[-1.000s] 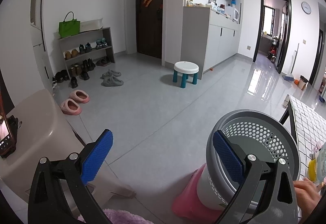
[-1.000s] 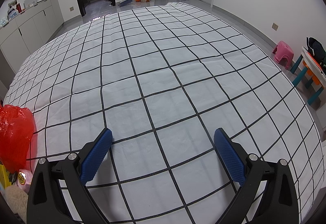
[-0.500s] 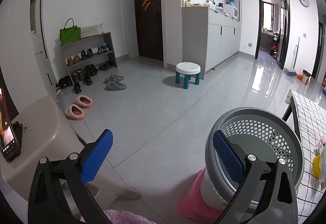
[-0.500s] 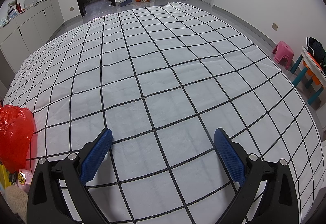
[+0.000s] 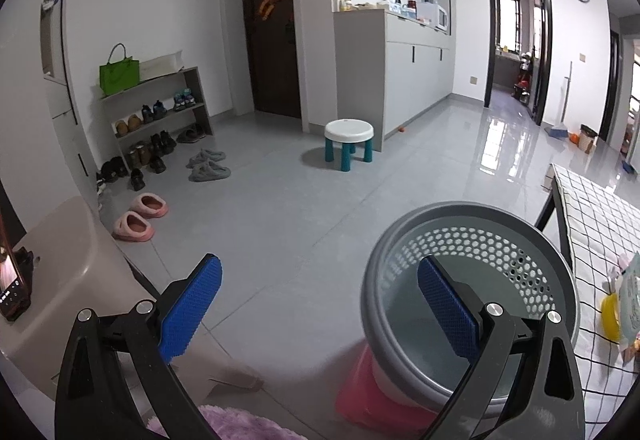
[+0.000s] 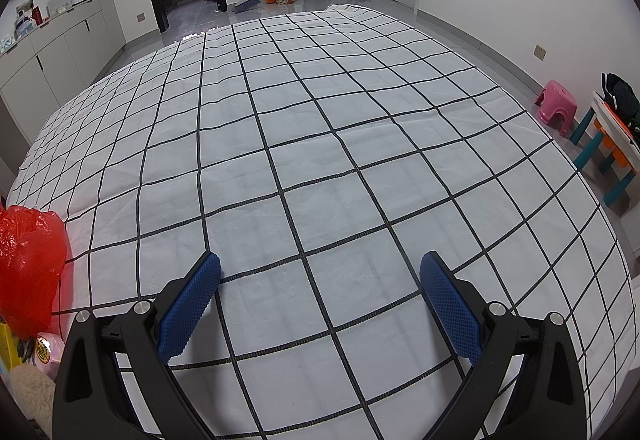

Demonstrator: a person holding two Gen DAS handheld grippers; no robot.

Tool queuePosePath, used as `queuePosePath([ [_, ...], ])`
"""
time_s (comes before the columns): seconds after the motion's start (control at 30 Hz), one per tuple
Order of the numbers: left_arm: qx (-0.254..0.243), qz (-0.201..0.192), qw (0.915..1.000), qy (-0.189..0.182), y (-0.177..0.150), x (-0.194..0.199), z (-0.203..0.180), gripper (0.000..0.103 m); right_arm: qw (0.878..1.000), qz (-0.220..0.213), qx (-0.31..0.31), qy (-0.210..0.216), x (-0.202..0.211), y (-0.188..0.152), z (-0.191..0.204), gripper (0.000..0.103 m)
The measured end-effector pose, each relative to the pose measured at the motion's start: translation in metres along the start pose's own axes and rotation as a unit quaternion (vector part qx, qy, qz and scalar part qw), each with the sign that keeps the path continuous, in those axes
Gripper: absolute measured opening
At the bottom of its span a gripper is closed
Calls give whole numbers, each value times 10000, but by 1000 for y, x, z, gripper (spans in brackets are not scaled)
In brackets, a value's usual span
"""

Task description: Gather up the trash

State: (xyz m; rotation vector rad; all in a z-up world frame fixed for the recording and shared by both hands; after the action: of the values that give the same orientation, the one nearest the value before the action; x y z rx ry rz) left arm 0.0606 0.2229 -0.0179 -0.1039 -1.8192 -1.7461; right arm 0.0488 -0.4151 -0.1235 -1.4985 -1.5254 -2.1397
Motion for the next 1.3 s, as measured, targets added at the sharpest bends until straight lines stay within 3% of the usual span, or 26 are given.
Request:
queuePosePath([
  [0.23, -56, 264, 9994, -200, -5, -11, -7, 97, 10000, 1, -1, -2, 0, 0, 0, 95],
  [0.57, -270, 159, 9993, -188, -5, -6, -16, 97, 9999, 114, 107, 63, 1, 0, -1, 95],
  [0.63, -306, 132, 9993, -164, -5, -5, -17, 97, 9998, -92, 176, 35, 10, 0, -2, 95],
  [0.77, -330, 30, 9993, -148, -2, -1, -17, 97, 9939, -944, 574, -3, 60, -5, 9, 95],
  [0.83, -324, -9, 9993, -186, -1, 2, -20, 97, 9886, -1262, 798, 203, 93, -12, 25, 95],
  [0.97, -243, 1, 9988, -416, -1, 15, -35, 97, 9798, -1505, 942, 920, 145, -25, 56, 95],
  [1.13, -350, 147, 9954, -875, -6, 31, -75, 97, 9689, -1424, 943, 1789, 192, -46, 103, 95],
  [1.3, -443, 226, 9912, -1225, -1, 43, -108, 97, 9597, -1301, 1239, 2162, 216, -65, 142, 95],
])
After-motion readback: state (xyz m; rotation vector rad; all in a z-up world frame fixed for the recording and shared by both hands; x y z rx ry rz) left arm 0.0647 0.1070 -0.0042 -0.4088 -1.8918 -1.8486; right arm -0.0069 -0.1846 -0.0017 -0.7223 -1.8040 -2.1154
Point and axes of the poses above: each gripper's, at about its wrist camera, not at the fingertips, and x roughly against the way its jaws point, z to its left, y to its top, the point moved 5 cm from there along -x, roughly the way its jaws point, and after that the axes turned 6 degrees about -z, right-handed, at the moved point
